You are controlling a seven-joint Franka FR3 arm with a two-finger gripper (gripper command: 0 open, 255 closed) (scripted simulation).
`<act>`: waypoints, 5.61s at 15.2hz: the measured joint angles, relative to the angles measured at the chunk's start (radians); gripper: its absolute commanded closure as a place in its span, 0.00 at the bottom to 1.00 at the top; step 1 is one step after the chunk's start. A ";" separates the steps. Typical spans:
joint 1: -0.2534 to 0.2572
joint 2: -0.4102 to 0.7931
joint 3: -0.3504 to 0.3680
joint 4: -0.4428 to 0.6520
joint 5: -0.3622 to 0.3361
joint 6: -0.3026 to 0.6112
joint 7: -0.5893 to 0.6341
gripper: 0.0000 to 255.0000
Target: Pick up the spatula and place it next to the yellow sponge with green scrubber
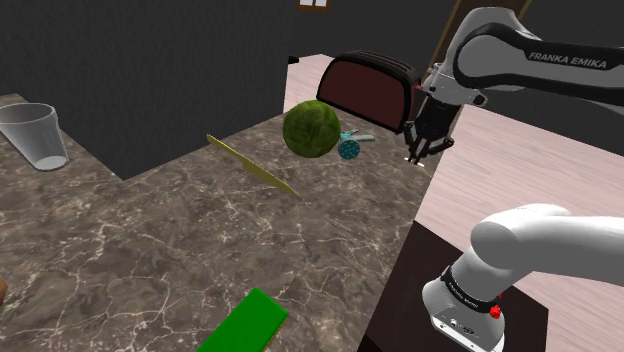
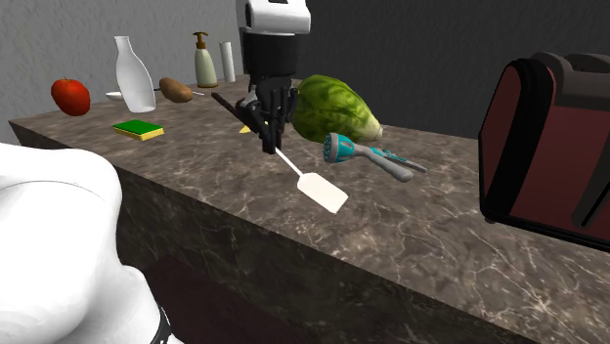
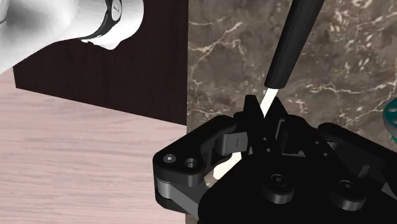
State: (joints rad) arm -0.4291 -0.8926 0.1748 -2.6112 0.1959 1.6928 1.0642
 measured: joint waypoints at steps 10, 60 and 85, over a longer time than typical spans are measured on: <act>0.145 -0.175 0.207 -0.031 0.200 -0.105 0.241 1.00; -0.127 -0.032 1.294 0.788 0.781 -0.014 1.096 1.00; -0.120 -0.014 1.260 0.816 0.755 -0.051 1.108 0.00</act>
State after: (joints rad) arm -0.5487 -0.9062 1.4345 -1.7954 0.9505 1.6415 2.1725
